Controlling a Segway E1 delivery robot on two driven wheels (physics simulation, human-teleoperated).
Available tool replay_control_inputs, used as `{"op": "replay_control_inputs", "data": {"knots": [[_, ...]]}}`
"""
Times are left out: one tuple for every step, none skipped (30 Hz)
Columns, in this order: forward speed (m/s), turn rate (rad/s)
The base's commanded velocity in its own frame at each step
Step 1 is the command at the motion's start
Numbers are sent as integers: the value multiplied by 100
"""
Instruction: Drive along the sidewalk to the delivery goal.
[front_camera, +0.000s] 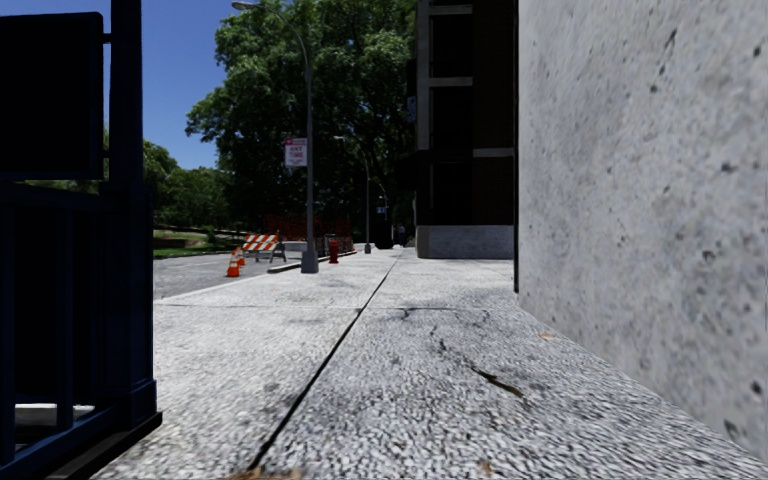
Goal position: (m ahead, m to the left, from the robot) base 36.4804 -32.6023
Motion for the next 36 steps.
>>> {"op": "replay_control_inputs", "data": {"knots": [[200,-29],[200,-29],[200,-29],[200,-29],[200,-29],[200,-29],[200,-29],[200,-29],[200,-29],[200,-29],[200,0],[200,0],[200,0],[200,0],[200,0],[200,0],[200,0],[200,0],[200,0],[200,0],[200,0],[200,0],[200,0],[200,0],[200,0],[200,0],[200,0],[200,0],[200,0],[200,0],[200,0],[200,0],[200,0],[200,0],[200,0],[200,0]]}}
